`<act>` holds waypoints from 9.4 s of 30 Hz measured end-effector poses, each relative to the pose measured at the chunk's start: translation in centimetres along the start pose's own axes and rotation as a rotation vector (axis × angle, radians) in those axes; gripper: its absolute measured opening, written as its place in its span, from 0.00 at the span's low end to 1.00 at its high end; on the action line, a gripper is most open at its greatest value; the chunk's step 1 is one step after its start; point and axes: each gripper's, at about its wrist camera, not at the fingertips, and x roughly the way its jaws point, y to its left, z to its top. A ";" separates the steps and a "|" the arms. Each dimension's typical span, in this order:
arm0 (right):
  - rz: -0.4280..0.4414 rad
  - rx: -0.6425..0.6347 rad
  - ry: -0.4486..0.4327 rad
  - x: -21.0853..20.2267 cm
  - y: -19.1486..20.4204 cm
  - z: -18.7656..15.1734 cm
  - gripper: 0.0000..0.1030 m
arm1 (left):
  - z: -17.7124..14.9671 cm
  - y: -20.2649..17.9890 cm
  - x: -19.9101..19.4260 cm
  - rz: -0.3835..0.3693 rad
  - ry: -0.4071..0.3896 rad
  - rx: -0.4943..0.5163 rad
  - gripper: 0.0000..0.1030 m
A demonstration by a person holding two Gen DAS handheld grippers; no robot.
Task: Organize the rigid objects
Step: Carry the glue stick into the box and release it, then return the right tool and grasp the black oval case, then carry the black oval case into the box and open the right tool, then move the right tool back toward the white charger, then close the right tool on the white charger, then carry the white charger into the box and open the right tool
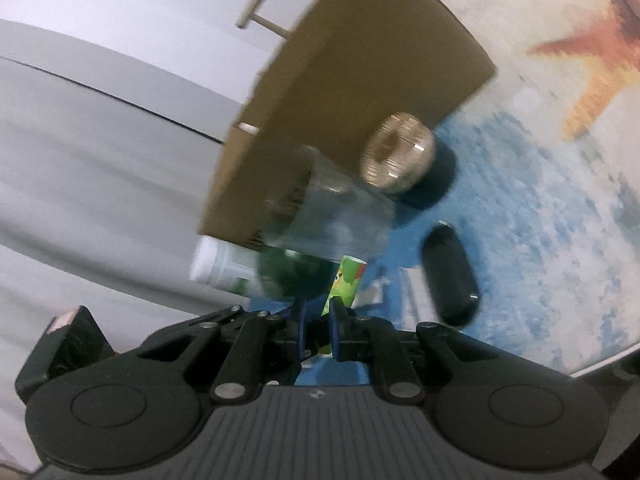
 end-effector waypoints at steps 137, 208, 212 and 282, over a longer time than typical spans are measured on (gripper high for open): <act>-0.048 -0.250 0.123 9.3 11.0 15.8 0.16 | 10.6 13.4 -1.9 -0.008 -0.088 -0.177 0.31; 0.009 0.243 0.209 6.0 -2.7 -3.5 0.18 | -4.3 10.7 -0.3 -0.103 0.149 -0.257 0.60; 0.005 0.243 0.199 6.0 -2.7 -3.3 0.18 | -4.2 9.8 -0.2 -0.142 0.155 -0.253 0.61; 0.018 -0.051 0.024 2.3 4.6 -2.4 0.29 | 0.1 5.8 -5.1 0.042 -0.057 -0.088 0.43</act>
